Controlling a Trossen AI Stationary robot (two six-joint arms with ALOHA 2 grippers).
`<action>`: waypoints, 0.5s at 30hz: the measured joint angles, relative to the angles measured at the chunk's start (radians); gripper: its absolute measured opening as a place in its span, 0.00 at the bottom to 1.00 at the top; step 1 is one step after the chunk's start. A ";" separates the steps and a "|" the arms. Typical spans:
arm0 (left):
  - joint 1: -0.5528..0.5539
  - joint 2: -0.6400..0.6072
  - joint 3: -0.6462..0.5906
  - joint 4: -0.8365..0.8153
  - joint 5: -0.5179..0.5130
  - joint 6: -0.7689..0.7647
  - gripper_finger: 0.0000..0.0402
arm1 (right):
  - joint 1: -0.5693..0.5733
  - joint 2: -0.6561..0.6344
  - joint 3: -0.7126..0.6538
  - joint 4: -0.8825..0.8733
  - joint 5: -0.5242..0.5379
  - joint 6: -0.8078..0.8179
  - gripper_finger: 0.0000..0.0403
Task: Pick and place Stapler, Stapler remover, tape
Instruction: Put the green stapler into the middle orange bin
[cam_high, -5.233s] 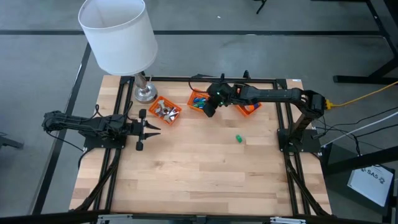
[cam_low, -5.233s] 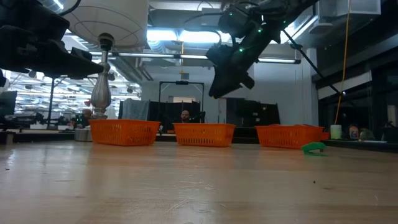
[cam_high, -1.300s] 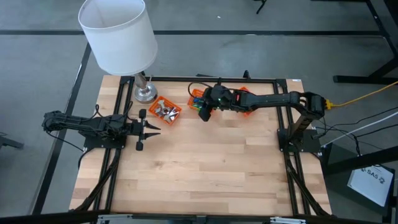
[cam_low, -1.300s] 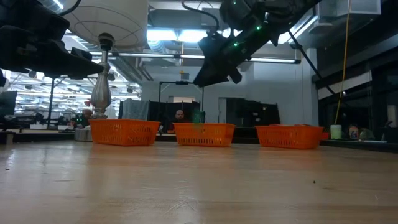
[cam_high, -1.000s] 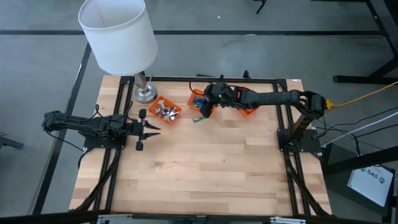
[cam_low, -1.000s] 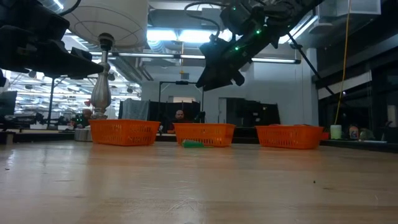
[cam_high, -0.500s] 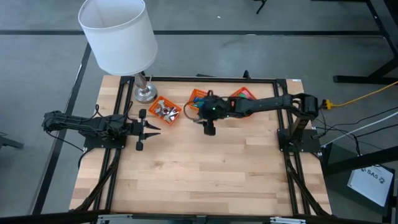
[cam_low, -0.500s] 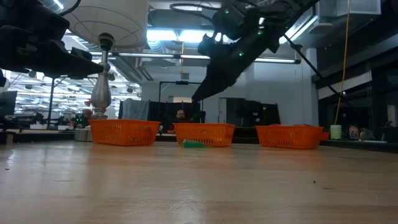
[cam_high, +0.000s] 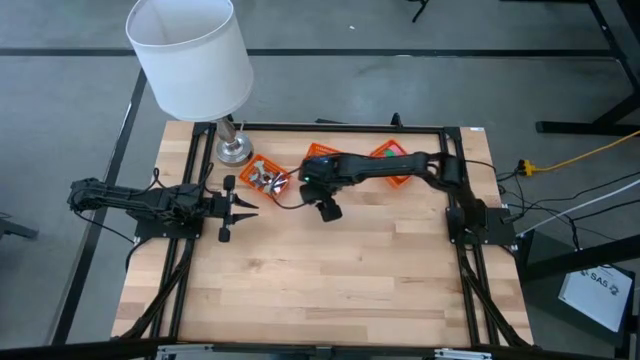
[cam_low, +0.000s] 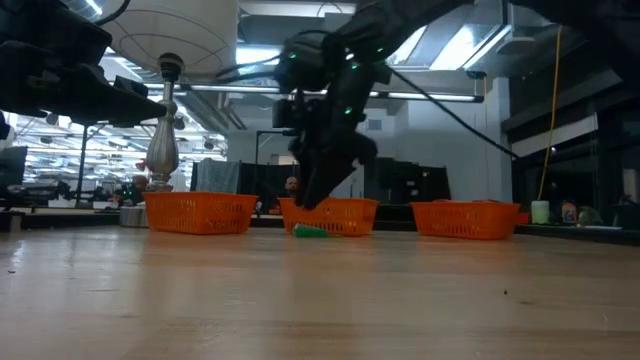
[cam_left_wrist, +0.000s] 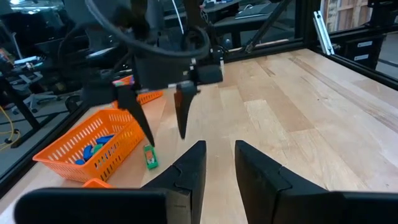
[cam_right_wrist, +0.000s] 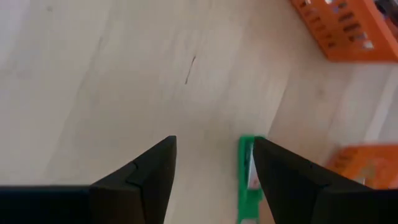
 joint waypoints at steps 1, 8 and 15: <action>0.000 0.000 0.000 0.000 0.000 0.000 0.20 | -0.003 0.014 0.013 -0.002 0.000 -0.020 0.54; 0.000 0.000 0.000 0.000 0.000 0.000 0.20 | -0.044 0.083 0.054 -0.004 0.003 -0.048 0.54; 0.000 0.000 0.000 0.000 0.000 0.000 0.20 | -0.089 0.103 0.054 -0.003 0.002 -0.048 0.54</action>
